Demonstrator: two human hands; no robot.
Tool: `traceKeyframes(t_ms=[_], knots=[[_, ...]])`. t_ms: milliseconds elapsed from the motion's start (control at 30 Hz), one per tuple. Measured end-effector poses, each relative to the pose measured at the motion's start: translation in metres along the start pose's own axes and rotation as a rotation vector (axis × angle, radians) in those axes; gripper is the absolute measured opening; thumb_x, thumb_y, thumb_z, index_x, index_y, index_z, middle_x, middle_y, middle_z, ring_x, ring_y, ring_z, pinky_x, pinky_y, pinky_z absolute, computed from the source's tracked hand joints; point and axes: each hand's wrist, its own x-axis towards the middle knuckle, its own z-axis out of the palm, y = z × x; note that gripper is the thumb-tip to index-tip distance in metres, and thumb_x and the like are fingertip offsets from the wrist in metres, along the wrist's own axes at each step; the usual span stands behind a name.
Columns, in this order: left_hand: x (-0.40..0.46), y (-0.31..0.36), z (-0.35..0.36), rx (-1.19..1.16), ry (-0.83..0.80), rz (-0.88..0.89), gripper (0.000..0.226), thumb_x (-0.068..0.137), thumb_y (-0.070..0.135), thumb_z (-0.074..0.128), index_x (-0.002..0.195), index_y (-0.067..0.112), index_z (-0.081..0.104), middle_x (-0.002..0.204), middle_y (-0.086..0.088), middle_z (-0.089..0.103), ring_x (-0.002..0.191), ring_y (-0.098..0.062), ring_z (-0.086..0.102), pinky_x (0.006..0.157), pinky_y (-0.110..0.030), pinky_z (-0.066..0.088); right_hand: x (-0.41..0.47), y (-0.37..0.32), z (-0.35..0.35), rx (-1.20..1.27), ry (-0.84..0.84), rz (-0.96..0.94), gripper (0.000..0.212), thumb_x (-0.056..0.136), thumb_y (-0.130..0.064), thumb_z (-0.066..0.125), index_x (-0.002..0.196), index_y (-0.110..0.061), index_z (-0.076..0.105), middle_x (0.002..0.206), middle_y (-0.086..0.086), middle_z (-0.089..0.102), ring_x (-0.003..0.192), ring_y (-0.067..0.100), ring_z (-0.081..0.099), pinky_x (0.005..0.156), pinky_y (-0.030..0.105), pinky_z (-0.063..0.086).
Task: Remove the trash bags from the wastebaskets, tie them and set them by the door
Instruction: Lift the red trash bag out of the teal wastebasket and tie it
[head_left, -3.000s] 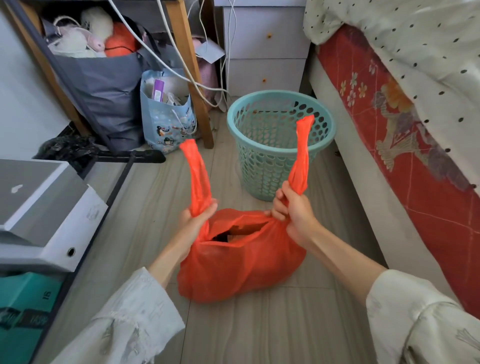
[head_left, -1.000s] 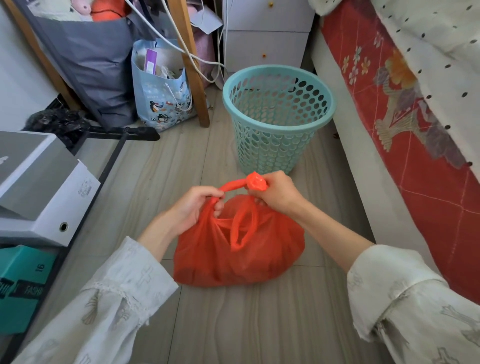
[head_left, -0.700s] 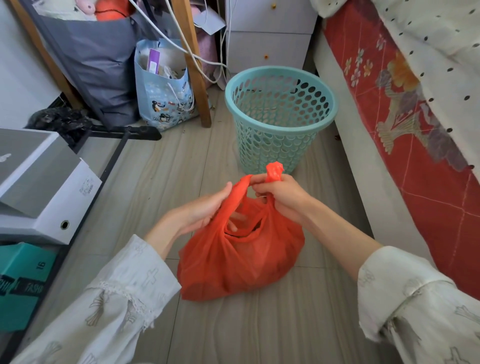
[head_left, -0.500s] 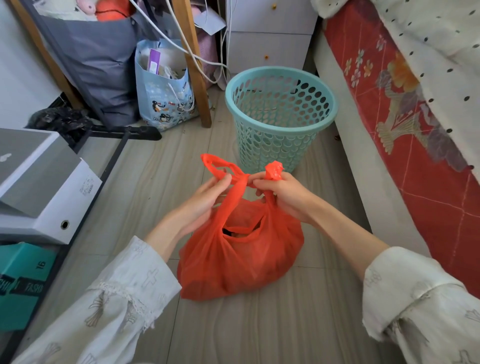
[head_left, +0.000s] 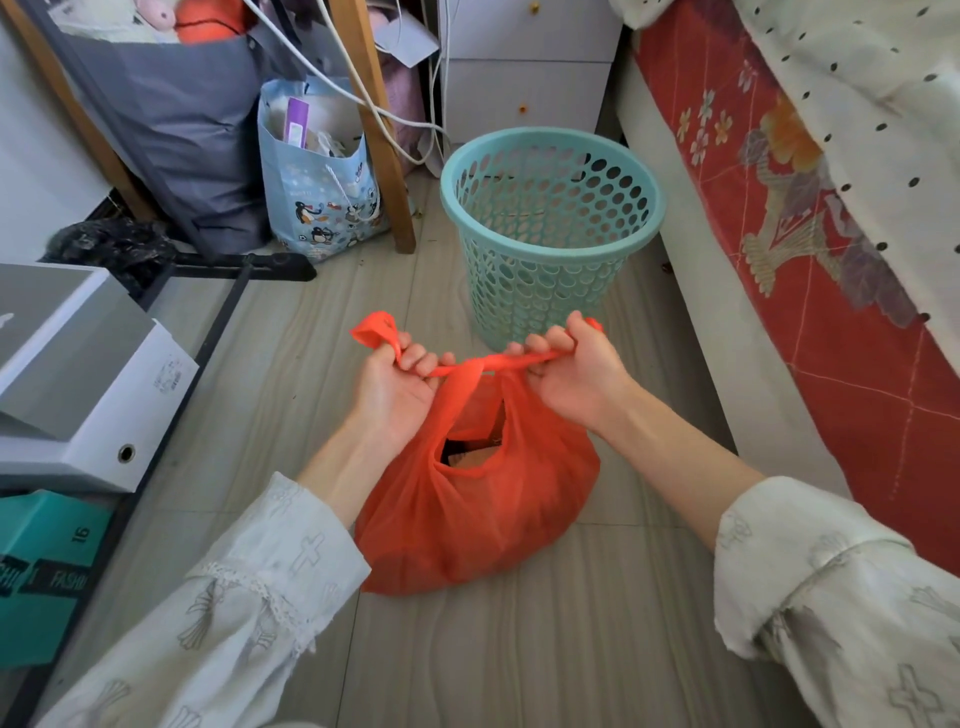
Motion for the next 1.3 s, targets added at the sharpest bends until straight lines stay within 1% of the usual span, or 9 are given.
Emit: traceKeyframes(t_ms=[167,367,533,667,767,867,1000,1167,1300], knots=[[0.004,0.004,-0.038,0.372,0.156,0.083,0.035,0.097,0.013,0.025,0.063,0.018,0.032,0.031,0.01,0.023,0.026,-0.002,0.018,0.033,-0.01,0.02,-0.006,0.005,-0.029,-0.236,0.122,0.033,0.075,0.099,-0.044,0.017,0.029,-0.017,0.025,0.027,-0.004,0.015,0.022,0.012,0.017,0.046,0.025,0.035],[0.005,-0.007,-0.088,0.845,0.241,0.157,0.033,0.099,0.029,0.03,0.075,0.013,0.047,0.033,0.008,0.032,0.024,-0.003,0.026,0.032,-0.013,0.029,-0.004,0.005,-0.064,-0.803,0.27,-0.132,0.053,0.099,-0.039,0.025,0.052,-0.016,0.021,0.024,-0.008,0.019,0.019,0.009,0.021,0.035,0.013,0.028],[0.001,-0.008,-0.104,1.243,0.251,0.319,0.032,0.097,0.019,0.033,0.11,0.005,0.059,0.065,-0.015,0.049,0.056,-0.032,0.055,0.065,-0.047,0.049,-0.007,-0.005,-0.081,-0.921,0.354,-0.178,0.053,0.098,-0.035,0.03,0.049,-0.015,0.022,0.025,-0.007,0.02,0.019,0.011,0.023,0.035,0.017,0.033],[0.002,-0.007,-0.112,1.354,0.284,0.388,0.035,0.097,0.016,0.031,0.115,0.005,0.059,0.103,-0.027,0.062,0.098,-0.037,0.058,0.088,-0.044,0.045,-0.004,-0.003,-0.081,-0.929,0.352,-0.169,0.053,0.099,-0.037,0.03,0.051,-0.015,0.023,0.025,-0.008,0.02,0.02,0.011,0.022,0.033,0.017,0.034],[0.01,-0.003,-0.115,1.172,0.341,0.283,0.036,0.098,0.021,0.029,0.113,0.002,0.057,0.078,-0.025,0.059,0.07,-0.026,0.065,0.07,-0.04,0.054,0.002,0.005,-0.078,-0.942,0.359,-0.129,0.05,0.098,-0.037,0.03,0.054,-0.016,0.023,0.024,-0.008,0.021,0.019,0.009,0.02,0.038,0.018,0.033],[0.01,0.001,-0.11,0.695,0.319,0.11,0.033,0.099,0.018,0.027,0.077,0.003,0.047,0.043,0.0,0.036,0.029,-0.006,0.036,0.048,-0.029,0.046,0.01,0.017,-0.081,-1.097,0.356,-0.103,0.05,0.098,-0.033,0.031,0.051,-0.015,0.027,0.024,-0.007,0.026,0.018,0.006,0.024,0.041,0.021,0.033],[-0.002,0.001,-0.092,0.271,0.228,0.05,0.028,0.095,0.014,0.029,0.072,0.015,0.044,0.051,-0.002,0.05,0.048,-0.011,0.055,0.061,-0.032,0.055,0.011,0.023,-0.079,-1.03,0.331,-0.041,0.043,0.095,-0.031,0.04,0.056,-0.014,0.039,0.046,0.0,0.039,0.037,0.012,0.041,0.043,0.02,0.039],[-0.032,-0.002,-0.095,-0.02,0.132,-0.048,0.02,0.062,0.016,0.041,0.08,0.015,0.049,0.092,-0.007,0.059,0.1,-0.023,0.057,0.091,-0.041,0.04,-0.009,0.031,-0.086,-0.553,0.342,0.046,0.016,0.09,-0.03,0.054,0.099,-0.017,0.049,0.084,0.004,0.045,0.078,0.015,0.05,0.068,0.028,0.045],[-0.035,-0.032,-0.108,0.184,0.17,-0.09,0.022,0.082,0.0,0.035,0.078,0.014,0.051,0.071,0.002,0.068,0.078,-0.011,0.061,0.079,-0.025,0.045,-0.034,0.059,-0.104,-0.448,0.327,0.236,0.018,0.088,-0.033,0.056,0.1,-0.019,0.056,0.086,0.004,0.052,0.083,0.015,0.053,0.069,0.026,0.045]])
